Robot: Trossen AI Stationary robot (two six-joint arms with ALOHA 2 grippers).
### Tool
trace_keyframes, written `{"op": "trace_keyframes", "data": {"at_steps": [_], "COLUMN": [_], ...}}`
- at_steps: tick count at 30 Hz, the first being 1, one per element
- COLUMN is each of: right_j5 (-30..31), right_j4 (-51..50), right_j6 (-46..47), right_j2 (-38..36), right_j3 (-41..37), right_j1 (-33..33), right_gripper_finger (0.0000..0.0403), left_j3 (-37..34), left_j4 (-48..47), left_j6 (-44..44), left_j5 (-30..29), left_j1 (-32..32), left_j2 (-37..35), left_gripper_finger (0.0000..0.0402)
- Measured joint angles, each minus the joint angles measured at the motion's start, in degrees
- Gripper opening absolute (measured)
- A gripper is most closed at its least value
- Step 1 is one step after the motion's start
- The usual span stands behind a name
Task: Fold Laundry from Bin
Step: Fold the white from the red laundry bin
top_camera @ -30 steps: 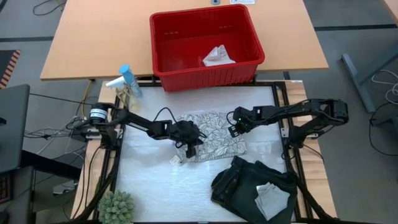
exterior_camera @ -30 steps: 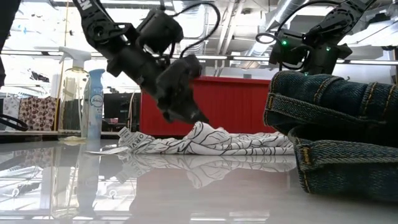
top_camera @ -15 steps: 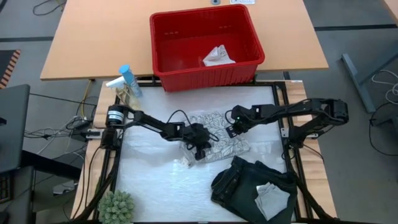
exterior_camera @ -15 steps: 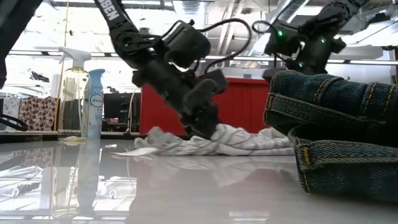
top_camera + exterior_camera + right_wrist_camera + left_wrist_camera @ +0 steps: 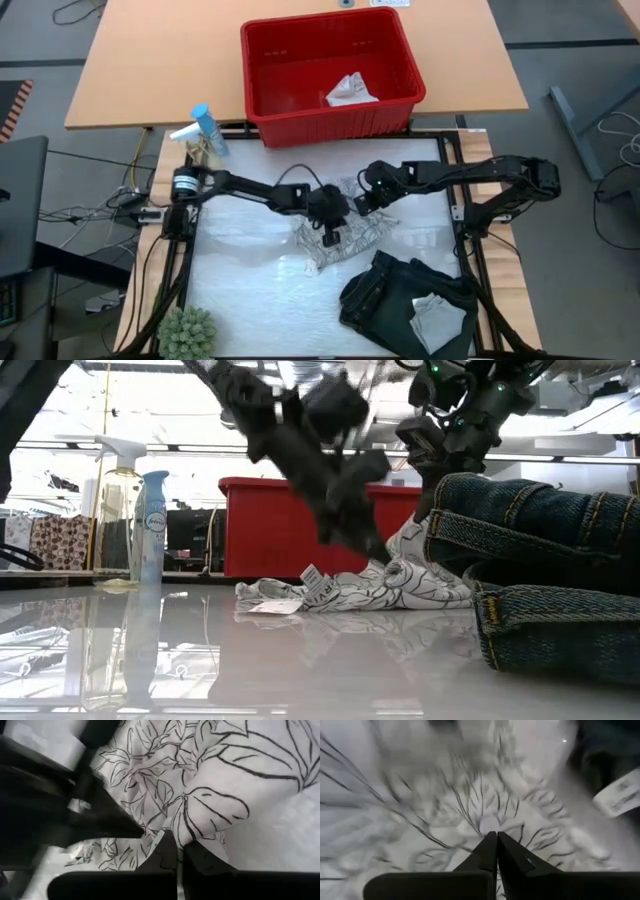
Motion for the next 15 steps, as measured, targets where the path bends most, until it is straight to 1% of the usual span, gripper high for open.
{"op": "trace_keyframes", "data": {"at_steps": [3, 8, 9, 12, 15], "right_j5": [0.0, 0.5, 0.8, 1.9, 2.1], "right_j4": [0.1, 0.1, 0.4, 0.8, 1.0], "right_j6": [0.1, 0.9, 1.1, 1.1, 1.5], "right_j2": [0.0, 0.0, 0.0, 0.0, 0.0], "right_j3": [0.6, 1.2, 1.2, 1.2, 1.2], "right_j1": [0.3, 0.2, 0.2, 0.2, 0.2], "right_gripper_finger": [0.0024, 0.0024, 0.0024, 0.0024, 0.0024], "left_j3": [1.9, 2.3, 1.8, -4.5, -11.7], "left_j4": [-8.2, -21.8, -22.9, -20.6, -11.0], "left_j6": [1.5, 5.2, 6.4, 6.2, 2.1], "left_j5": [0.6, 0.3, 0.2, -0.1, -0.2], "left_j1": [0.3, 0.2, 0.2, -0.1, -0.6], "left_j2": [-3.6, -10.2, -11.2, -12.3, -13.1], "left_gripper_finger": [0.0000, 0.0000, 0.0000, 0.0000, 0.0000]}}
